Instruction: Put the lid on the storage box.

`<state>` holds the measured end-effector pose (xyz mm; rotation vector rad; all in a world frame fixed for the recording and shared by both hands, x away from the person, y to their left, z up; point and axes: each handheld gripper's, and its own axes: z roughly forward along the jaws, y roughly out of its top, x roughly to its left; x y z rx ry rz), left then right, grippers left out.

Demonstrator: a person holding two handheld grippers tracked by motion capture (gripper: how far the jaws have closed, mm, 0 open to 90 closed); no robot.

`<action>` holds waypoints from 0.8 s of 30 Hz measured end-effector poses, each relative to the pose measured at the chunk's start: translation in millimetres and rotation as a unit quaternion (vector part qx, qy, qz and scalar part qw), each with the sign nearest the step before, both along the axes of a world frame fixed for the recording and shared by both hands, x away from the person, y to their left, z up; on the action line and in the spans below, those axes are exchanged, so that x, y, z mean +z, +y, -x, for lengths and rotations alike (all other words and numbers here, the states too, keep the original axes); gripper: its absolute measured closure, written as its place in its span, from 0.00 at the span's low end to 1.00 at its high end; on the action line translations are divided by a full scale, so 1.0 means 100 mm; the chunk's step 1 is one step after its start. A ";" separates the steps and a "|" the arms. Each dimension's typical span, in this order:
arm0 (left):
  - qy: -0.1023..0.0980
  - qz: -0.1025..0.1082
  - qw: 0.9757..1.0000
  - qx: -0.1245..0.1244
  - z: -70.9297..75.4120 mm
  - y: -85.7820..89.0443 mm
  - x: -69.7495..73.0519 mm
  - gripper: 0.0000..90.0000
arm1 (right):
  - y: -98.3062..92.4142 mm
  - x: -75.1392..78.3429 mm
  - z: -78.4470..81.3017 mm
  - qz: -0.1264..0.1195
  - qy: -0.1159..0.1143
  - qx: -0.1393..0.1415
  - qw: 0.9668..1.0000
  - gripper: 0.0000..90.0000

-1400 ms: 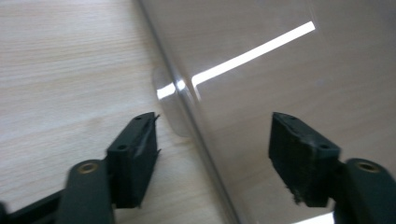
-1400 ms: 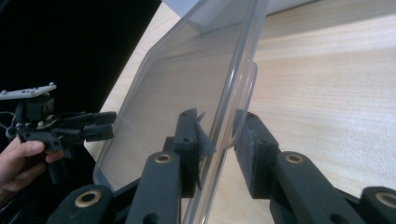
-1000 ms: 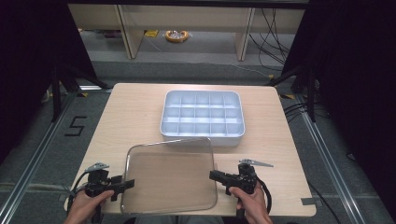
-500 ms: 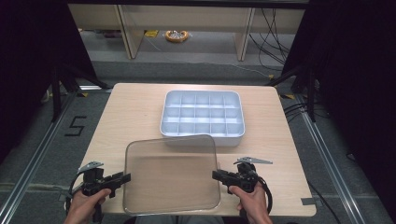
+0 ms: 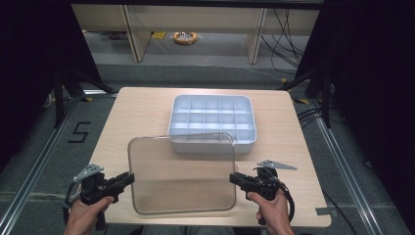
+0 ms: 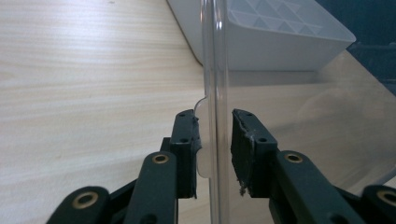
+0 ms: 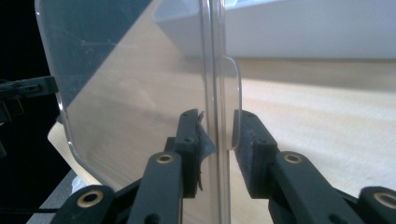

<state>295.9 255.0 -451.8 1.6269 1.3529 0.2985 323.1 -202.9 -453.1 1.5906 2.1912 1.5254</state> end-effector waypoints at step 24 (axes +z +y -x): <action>0.008 -0.040 0.998 -0.042 -1.08 -0.65 0.58 0.77 | -0.49 0.81 -0.77 0.023 -0.017 -0.074 0.997 0.78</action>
